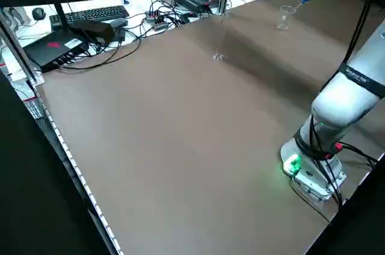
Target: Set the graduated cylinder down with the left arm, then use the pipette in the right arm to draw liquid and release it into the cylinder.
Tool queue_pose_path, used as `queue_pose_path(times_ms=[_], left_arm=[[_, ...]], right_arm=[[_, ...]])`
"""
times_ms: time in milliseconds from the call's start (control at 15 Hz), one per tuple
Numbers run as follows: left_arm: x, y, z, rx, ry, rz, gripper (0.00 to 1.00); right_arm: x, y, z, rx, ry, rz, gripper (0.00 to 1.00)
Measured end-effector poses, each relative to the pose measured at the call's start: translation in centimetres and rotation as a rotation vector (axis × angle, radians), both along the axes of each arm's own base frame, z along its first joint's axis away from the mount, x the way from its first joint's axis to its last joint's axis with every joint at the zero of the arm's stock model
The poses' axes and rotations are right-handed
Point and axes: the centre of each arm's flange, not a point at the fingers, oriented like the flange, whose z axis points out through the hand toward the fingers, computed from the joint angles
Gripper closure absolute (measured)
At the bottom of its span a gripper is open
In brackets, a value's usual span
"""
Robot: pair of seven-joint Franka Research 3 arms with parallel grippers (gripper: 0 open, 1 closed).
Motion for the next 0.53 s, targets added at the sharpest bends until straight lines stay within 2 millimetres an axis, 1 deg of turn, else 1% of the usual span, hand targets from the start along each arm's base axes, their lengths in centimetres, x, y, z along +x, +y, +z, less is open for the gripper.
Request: queue_pose_path(times_ms=[200,400,533], left_arm=[[0.1,0.0,-0.2,0.001,0.002,-0.001,0.00],[0.1,-0.1,-0.3,0.002,0.005,-0.003,0.00],[0.4,-0.1,-0.9,0.003,0.018,-0.002,0.00]], right_arm=[[-0.5,0.1,0.0,0.000,0.011,0.002,0.00],[-1.1,-0.3,-0.3,0.004,0.021,-0.004,0.00],[-1.4,0.1,-0.6,0.009,0.027,0.002,0.00]])
